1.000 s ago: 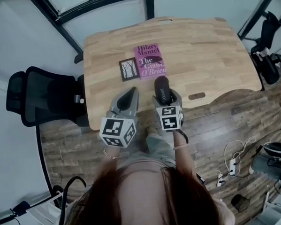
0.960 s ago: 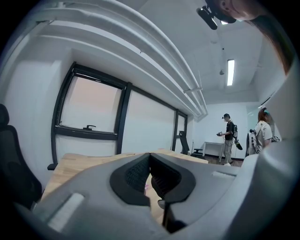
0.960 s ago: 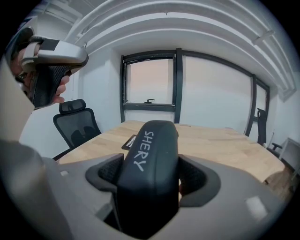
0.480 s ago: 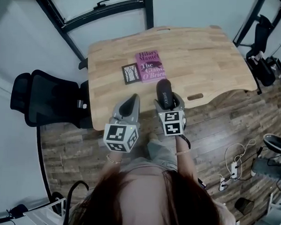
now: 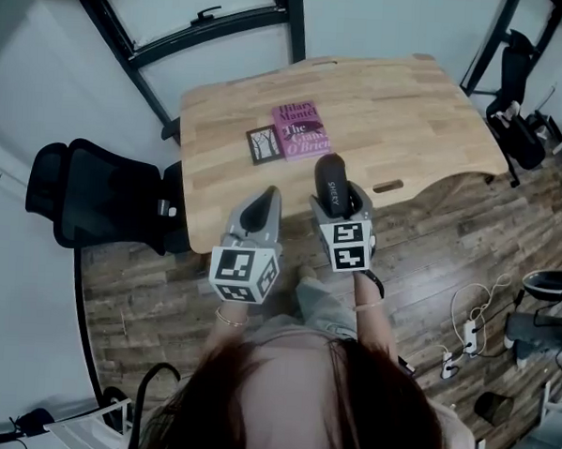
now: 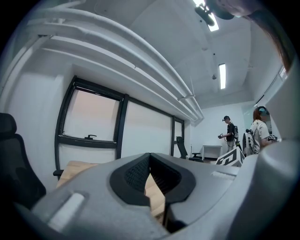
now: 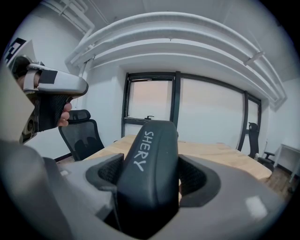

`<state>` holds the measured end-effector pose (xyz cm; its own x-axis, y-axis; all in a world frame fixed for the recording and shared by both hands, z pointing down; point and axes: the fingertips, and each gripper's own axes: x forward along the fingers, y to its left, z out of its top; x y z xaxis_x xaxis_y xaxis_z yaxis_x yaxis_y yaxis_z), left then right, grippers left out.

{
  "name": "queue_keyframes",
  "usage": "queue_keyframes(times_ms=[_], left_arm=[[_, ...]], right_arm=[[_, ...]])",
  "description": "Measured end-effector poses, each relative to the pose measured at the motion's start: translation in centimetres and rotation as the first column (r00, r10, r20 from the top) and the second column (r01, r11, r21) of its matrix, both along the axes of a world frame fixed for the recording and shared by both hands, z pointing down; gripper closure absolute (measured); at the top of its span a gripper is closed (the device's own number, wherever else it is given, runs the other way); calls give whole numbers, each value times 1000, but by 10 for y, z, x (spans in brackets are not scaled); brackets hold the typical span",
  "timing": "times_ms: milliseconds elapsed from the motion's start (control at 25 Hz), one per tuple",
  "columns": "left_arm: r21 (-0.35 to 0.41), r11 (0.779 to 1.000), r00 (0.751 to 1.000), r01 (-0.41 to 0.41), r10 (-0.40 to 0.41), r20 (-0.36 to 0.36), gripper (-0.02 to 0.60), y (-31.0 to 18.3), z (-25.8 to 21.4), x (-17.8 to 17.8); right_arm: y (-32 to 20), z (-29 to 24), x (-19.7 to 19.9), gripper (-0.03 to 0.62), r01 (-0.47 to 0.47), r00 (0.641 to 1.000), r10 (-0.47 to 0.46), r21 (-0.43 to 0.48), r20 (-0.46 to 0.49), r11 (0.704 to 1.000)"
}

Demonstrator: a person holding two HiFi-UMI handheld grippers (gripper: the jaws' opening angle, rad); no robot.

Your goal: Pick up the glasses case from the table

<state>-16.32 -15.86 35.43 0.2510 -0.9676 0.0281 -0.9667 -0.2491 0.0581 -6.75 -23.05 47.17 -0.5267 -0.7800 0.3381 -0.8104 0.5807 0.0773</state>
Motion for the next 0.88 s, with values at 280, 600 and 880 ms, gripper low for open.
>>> queue_keyframes(times_ms=[280,600,880], left_arm=[[16,1000,1000,-5,5,1,577,23,-7,5],[31,999,1000,-14,14,-1,577,47,-11,6],[43,999,1000,-25,25,-5,577,67,-11,5]], right_arm=[[24,-23,7,232,-8,1000,7,40,21,999],[50,-44,9,232,-10,999,7,85,32,996],[73,-56,9,232,-19,999,16,109,30,994]])
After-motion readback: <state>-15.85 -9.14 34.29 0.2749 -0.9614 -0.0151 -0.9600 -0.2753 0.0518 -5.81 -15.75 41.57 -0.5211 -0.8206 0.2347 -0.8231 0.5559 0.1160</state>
